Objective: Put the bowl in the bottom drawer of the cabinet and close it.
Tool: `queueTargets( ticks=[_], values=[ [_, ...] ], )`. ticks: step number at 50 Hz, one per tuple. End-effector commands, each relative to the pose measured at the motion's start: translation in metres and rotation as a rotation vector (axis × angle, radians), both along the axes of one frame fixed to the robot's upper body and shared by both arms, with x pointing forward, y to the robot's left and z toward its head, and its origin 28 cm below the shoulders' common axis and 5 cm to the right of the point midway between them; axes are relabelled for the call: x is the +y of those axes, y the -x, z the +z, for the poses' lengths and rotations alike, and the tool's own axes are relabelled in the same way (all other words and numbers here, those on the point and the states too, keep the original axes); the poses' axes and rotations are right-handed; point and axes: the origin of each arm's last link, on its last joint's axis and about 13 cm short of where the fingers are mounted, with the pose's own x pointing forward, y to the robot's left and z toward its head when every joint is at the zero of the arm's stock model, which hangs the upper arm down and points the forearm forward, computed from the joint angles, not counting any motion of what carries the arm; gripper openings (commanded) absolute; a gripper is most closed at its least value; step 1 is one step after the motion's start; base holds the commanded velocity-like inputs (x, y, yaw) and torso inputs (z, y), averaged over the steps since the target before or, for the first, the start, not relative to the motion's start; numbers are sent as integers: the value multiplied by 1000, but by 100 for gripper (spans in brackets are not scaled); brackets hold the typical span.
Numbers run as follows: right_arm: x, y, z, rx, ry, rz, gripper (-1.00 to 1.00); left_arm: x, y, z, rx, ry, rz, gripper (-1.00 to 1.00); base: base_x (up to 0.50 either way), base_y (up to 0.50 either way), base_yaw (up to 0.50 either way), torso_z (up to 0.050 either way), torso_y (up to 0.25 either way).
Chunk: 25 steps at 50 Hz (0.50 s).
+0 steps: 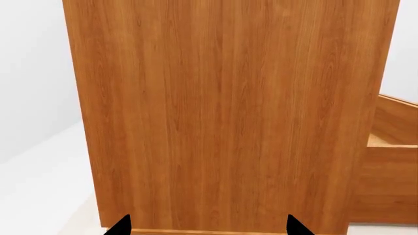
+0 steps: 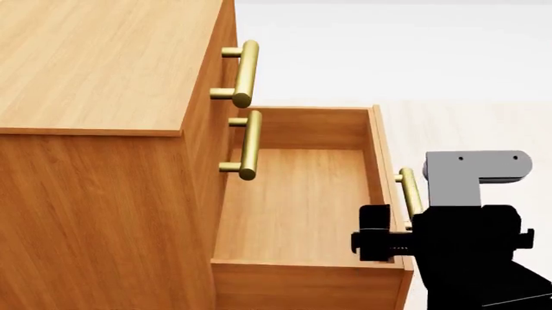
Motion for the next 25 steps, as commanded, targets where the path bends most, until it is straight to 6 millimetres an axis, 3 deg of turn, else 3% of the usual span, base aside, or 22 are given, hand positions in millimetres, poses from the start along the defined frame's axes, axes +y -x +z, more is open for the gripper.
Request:
queueTargets(
  ticks=[1, 25],
  values=[
    [-3, 12, 24, -127, -40, 39, 100, 0, 0, 0, -1, 1, 0, 100, 0, 0, 0, 0, 0],
    [-22, 39, 52, -387, 22, -106, 100, 2, 0, -7, -7, 26, -11, 100, 0, 0, 0, 0, 0]
  ],
)
